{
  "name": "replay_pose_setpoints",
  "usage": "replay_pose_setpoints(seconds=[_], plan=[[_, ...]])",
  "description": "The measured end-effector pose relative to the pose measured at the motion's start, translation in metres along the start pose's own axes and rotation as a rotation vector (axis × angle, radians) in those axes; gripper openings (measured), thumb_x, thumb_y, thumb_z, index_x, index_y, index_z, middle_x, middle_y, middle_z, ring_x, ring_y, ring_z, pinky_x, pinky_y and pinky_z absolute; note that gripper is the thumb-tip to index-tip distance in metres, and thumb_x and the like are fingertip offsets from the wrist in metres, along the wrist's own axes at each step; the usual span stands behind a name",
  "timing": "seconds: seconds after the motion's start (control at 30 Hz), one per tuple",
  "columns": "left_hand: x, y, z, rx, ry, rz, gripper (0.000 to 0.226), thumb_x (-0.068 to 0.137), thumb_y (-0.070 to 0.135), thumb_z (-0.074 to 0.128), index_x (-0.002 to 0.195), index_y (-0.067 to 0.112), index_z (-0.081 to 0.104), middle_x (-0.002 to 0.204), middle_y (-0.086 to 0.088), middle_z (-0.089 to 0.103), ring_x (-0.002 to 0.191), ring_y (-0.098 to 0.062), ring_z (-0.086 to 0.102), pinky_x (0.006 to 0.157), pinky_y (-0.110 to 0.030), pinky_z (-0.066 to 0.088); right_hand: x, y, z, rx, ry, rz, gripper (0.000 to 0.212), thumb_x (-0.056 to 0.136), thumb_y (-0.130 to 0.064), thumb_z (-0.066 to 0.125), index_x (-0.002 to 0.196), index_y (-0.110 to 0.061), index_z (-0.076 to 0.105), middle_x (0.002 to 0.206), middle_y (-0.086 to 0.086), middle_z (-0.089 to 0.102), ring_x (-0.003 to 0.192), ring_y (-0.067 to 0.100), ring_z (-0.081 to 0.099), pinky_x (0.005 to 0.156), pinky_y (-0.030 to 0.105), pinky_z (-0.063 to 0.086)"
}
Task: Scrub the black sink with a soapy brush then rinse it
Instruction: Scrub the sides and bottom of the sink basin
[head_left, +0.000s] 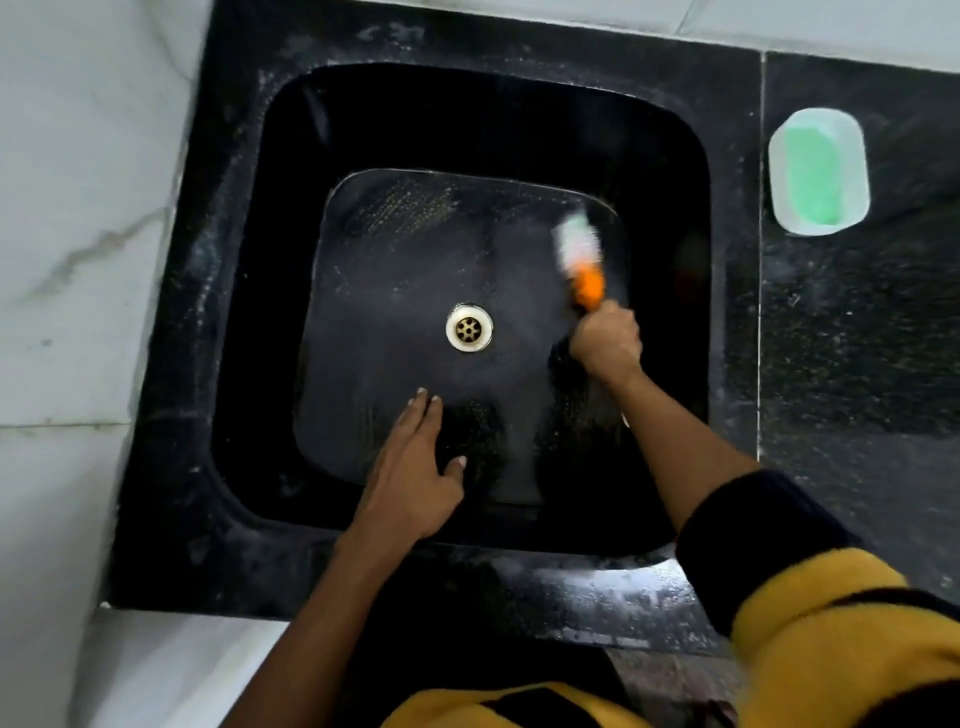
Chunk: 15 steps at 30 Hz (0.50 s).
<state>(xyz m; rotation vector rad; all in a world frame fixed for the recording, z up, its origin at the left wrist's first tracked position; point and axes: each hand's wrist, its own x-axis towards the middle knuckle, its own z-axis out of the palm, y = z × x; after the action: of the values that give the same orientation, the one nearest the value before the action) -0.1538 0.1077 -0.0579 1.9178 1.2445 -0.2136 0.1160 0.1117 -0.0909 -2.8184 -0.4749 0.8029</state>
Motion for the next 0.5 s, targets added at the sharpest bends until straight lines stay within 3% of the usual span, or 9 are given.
replay_pose_setpoints(seconds=[0.07, 0.2, 0.27, 0.37, 0.5], plan=[[-0.001, 0.001, 0.000, 0.006, -0.001, -0.003, 0.079, 0.094, 0.029, 0.061, 0.158, 0.014, 0.018, 0.167, 0.002, 0.006, 0.152, -0.013, 0.006, 0.121, -0.023, 0.006, 0.013, 0.002, -0.007, 0.028, 0.009, 0.112, 0.034, 0.094, -0.019, 0.050, 0.125, -0.007, 0.055, 0.131, 0.016, 0.055, 0.121, 0.034, 0.054, 0.097, 0.040, 0.046], [-0.001, 0.007, -0.001, 0.022, -0.019, 0.010, 0.079, 0.094, 0.030, 0.060, 0.158, 0.014, 0.016, 0.167, 0.001, 0.006, 0.152, -0.013, 0.005, 0.122, -0.026, 0.007, -0.024, -0.002, 0.022, -0.101, -0.122, -0.144, 0.033, 0.097, -0.015, 0.039, 0.125, -0.005, 0.054, 0.129, 0.019, 0.054, 0.120, 0.036, 0.054, 0.097, 0.041, 0.045], [-0.002, 0.008, -0.002, 0.034, -0.029, 0.015, 0.080, 0.094, 0.031, 0.060, 0.158, 0.014, 0.016, 0.167, 0.000, 0.006, 0.152, -0.014, 0.006, 0.123, -0.028, 0.009, -0.020, 0.011, 0.017, -0.083, -0.113, -0.066, 0.034, 0.094, -0.014, 0.044, 0.125, -0.003, 0.053, 0.130, 0.021, 0.053, 0.122, 0.038, 0.052, 0.099, 0.041, 0.044], [-0.003, 0.009, -0.004, 0.020, -0.018, 0.006, 0.080, 0.094, 0.030, 0.060, 0.158, 0.013, 0.016, 0.167, -0.001, 0.007, 0.153, -0.014, 0.006, 0.123, -0.028, 0.009, -0.008, 0.037, 0.012, 0.113, -0.057, 0.192, 0.036, 0.090, -0.011, 0.054, 0.123, 0.001, 0.054, 0.130, 0.023, 0.055, 0.122, 0.038, 0.052, 0.100, 0.037, 0.042], [-0.003, 0.010, -0.004, 0.030, -0.043, 0.009, 0.081, 0.094, 0.031, 0.059, 0.159, 0.014, 0.013, 0.167, -0.001, 0.005, 0.153, -0.014, 0.004, 0.123, -0.028, 0.008, -0.064, 0.034, 0.050, 0.126, -0.255, 0.090, 0.036, 0.090, -0.014, 0.052, 0.123, 0.000, 0.055, 0.128, 0.025, 0.055, 0.121, 0.039, 0.053, 0.098, 0.039, 0.044]])
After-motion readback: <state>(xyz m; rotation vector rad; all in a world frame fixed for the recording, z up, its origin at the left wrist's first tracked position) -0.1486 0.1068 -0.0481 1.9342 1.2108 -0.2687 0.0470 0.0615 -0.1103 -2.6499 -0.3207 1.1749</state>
